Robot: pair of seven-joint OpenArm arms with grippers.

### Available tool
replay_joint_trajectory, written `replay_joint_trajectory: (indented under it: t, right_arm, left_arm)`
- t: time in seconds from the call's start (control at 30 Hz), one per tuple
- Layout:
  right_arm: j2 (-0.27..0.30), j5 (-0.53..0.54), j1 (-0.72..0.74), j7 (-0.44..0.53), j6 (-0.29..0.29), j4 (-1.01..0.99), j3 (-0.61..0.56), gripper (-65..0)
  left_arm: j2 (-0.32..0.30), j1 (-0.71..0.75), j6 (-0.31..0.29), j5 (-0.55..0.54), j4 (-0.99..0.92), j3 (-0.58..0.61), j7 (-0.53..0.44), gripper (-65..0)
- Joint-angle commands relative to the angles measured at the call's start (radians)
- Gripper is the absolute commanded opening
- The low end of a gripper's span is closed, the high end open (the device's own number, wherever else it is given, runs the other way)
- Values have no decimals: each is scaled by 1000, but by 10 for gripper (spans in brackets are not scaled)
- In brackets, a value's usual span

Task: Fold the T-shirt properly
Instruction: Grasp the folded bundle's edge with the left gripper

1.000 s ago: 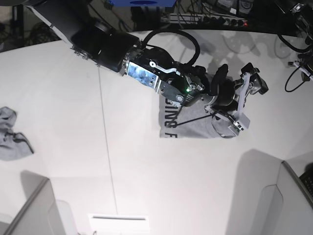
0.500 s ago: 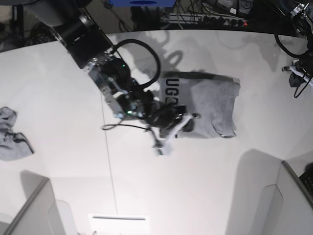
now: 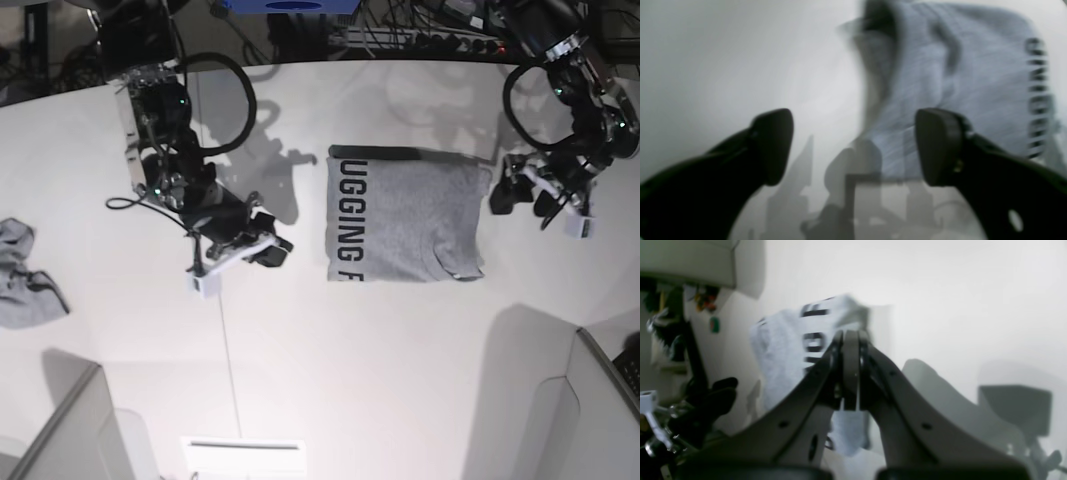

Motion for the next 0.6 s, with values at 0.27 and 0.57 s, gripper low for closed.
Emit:
replay_joint_trajectory:
  t: [0.27, 0.57]
  right_arm:
    - [54, 12, -34, 3, 13, 26, 18, -650]
    - [56, 12, -59, 3, 13, 66, 22, -650]
  left_arm:
    - [41, -116, -9, -10, -123, 137, -21, -54]
    - [35, -169, 84, -7, -223, 308, -95, -56]
